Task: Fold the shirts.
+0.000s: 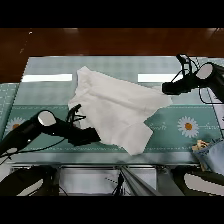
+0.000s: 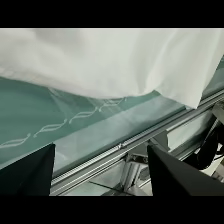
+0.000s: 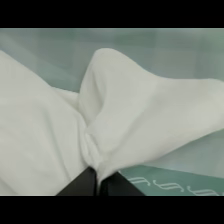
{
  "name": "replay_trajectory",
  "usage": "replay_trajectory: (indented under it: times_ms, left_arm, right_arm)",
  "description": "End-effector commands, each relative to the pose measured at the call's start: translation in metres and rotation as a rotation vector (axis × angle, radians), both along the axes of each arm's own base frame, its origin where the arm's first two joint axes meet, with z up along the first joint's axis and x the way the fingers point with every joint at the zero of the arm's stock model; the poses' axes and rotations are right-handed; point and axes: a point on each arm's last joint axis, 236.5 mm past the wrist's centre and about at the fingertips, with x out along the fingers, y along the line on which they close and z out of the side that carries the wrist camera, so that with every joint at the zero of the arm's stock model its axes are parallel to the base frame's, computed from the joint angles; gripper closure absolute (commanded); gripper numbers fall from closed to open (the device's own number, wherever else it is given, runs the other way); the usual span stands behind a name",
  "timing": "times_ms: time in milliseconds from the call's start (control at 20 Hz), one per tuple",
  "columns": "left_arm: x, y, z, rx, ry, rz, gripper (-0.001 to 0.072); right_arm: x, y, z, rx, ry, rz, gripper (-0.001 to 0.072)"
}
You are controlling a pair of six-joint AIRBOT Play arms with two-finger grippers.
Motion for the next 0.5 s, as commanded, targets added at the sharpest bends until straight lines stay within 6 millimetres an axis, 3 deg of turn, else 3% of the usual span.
replay_trajectory:
  times_ms: [0, 150, 300, 350, 450]
  left_arm:
    - [0.003, -0.017, -0.03, 0.008, 0.01, 0.097, 0.003]
    - [0.009, -0.021, -0.052, 0.023, 0.045, 0.137, 0.0036]
    - [0.039, -0.028, -0.055, 0.018, -0.017, 0.179, 0.0053]
    - [0.054, -0.032, -0.05, 0.012, -0.054, 0.201, 0.0141]
    - [0.078, -0.039, -0.037, -0.009, -0.122, 0.224, 0.0548]
  right_arm:
    - [-0.001, 0.0, 0.0, -0.002, 0.002, 0.002, 0.0681]
    - [0.0, 0.0, 0.0, -0.002, 0.0, 0.001, 0.0681]
    - [0.0, 0.0, 0.0, 0.0, -0.001, 0.0, 0.0681]
    - [0.0, 0.0, 0.0, 0.0, -0.002, 0.0, 0.0681]
    - [0.0, 0.0, 0.0, -0.001, -0.002, 0.0, 0.0681]
